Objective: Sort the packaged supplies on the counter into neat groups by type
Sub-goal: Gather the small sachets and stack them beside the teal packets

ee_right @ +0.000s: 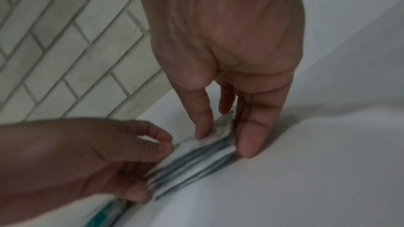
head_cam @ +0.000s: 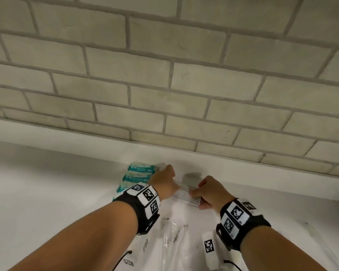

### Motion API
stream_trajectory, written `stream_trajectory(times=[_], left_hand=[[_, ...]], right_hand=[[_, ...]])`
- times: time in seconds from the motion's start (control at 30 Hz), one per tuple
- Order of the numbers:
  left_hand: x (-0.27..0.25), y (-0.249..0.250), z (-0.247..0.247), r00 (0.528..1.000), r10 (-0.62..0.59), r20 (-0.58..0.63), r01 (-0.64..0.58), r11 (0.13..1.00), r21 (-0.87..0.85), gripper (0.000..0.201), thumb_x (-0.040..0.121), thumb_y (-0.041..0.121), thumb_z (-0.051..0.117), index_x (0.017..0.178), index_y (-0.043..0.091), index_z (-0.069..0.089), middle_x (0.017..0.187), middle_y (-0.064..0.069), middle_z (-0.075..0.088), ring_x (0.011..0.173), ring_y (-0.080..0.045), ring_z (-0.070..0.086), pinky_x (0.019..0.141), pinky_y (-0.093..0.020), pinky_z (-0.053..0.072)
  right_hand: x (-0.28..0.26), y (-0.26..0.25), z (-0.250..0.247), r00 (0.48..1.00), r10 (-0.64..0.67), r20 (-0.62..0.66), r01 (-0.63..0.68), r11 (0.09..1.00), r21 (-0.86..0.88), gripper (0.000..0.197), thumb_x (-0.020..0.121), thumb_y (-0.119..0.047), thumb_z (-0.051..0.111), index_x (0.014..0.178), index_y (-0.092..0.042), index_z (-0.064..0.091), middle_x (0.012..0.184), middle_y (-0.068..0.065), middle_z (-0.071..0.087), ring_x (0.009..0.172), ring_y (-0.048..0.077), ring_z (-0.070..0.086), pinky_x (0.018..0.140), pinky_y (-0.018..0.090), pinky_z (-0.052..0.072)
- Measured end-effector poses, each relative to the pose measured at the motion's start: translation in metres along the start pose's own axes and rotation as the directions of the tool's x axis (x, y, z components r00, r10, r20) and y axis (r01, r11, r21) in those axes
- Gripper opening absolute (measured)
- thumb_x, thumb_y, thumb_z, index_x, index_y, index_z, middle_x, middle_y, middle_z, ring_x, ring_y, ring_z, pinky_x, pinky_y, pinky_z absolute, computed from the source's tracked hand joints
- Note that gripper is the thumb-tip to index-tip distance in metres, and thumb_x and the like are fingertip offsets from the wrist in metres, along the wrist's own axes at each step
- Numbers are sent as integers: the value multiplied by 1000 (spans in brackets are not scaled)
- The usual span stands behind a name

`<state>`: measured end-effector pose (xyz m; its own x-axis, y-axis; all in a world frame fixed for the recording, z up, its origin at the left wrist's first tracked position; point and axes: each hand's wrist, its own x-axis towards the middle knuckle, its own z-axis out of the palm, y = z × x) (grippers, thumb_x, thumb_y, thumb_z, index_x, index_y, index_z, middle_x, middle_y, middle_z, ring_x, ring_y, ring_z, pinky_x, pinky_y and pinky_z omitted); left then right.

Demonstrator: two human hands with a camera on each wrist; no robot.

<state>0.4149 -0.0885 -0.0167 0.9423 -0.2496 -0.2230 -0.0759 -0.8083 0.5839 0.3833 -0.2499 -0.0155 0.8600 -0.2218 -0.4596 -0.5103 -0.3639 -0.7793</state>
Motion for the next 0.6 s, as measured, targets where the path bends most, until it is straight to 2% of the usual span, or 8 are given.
stream_trajectory(times=[0.07,0.13,0.2,0.3,0.37,0.47,0.53,0.6], left_hand=[[2,0,-2,999,49,9,-50,993,105,22,91,21,54,109,16,42,99,-7,55,85,-24,59,67,-32,48],[-1,0,-6,994,90,56,-100,974,203,24,91,29,56,103,15,41,91,-5,53,76,-20,55,59,-28,44],[-4,0,-9,979,156,131,-192,922,336,41,84,41,65,106,15,42,98,-4,52,78,-18,51,63,-27,45],[-6,2,-8,952,237,191,-304,795,525,55,76,34,75,116,11,46,111,-8,54,89,-20,50,76,-30,45],[-2,4,-5,952,253,175,-307,748,589,54,78,25,75,120,9,46,113,-9,56,98,-25,56,84,-34,46],[12,5,-4,959,253,127,-279,772,571,42,82,15,67,118,9,47,114,-10,57,100,-28,59,82,-36,49],[21,5,-7,962,251,104,-266,792,549,34,84,11,62,116,8,50,114,-10,57,101,-28,59,82,-36,49],[29,7,-9,965,247,85,-254,810,528,30,84,10,61,113,9,52,113,-10,60,101,-29,60,83,-36,49]], right_hand=[[2,1,0,997,-69,-27,66,992,-111,35,77,-15,75,92,-11,45,81,11,58,56,19,55,49,28,50],[-4,0,-6,986,-167,27,167,936,-310,39,74,-29,77,87,-18,42,79,3,57,50,11,50,41,20,41],[-9,1,-10,966,-220,133,257,792,-555,52,67,-34,81,98,-19,43,90,-3,58,63,9,54,49,17,43],[-7,2,-3,956,-230,180,283,567,-773,85,62,-32,83,129,-18,34,110,3,55,91,21,60,77,32,54],[-2,-2,1,948,-256,187,296,503,-812,84,66,-29,81,133,-16,31,113,6,55,90,22,59,74,32,51],[7,-12,-1,927,-321,194,336,481,-809,69,76,-20,72,133,-16,33,118,6,58,97,23,58,74,25,42],[14,-18,-4,915,-353,193,363,519,-774,60,83,-15,64,136,-23,36,127,2,56,112,21,57,85,23,41],[24,-23,-6,911,-363,194,376,545,-749,51,86,-16,58,134,-28,42,129,-1,56,114,20,56,95,27,42]])
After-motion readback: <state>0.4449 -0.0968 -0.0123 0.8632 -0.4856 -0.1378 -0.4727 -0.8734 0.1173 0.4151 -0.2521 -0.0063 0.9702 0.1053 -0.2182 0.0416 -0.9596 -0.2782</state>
